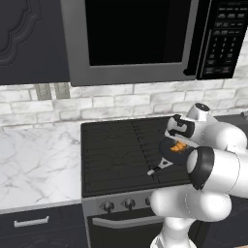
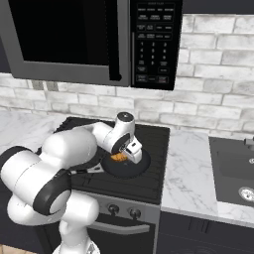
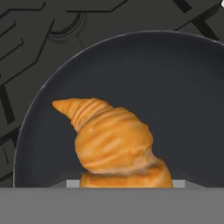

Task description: Pick the croissant and place it on the pan. Then turn on the stove to warm the croissant.

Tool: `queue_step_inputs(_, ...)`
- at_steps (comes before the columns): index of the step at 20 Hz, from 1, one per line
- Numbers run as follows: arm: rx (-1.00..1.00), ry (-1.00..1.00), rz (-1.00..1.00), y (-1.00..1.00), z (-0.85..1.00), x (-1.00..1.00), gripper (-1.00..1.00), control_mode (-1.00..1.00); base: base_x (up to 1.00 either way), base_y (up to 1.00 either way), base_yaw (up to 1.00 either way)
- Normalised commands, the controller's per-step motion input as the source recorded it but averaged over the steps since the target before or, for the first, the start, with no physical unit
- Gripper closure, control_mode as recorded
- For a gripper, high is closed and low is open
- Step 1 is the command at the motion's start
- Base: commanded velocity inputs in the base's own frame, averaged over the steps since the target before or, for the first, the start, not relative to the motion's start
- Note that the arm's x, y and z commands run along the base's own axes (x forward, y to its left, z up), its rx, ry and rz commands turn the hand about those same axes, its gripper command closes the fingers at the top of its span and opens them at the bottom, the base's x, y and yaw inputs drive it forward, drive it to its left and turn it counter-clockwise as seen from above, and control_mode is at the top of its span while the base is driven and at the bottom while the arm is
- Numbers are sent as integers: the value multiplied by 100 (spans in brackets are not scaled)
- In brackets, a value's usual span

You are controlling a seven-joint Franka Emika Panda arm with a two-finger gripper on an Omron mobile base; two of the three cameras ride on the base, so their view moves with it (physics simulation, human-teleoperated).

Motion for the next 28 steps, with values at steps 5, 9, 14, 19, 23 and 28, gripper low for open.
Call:
queue_step_inputs(5, 0, 0, 0, 0, -24, 0, 100, -100, 0, 0, 0)
queue_step_inputs(9, 0, 0, 0, 0, -23, 0, 100, -100, 0, 0, 0)
queue_step_inputs(14, 0, 0, 0, 0, -23, 0, 100, -100, 0, 0, 0)
queue_step_inputs(19, 0, 2, 0, 0, -22, 1, 100, -100, 0, 0, 0)
queue_step_inputs(23, 0, 2, 0, 0, -17, 7, 100, -100, 0, 0, 0)
queue_step_inputs(28, 0, 1, 0, 0, -11, 2, -100, -100, 0, 0, 0)
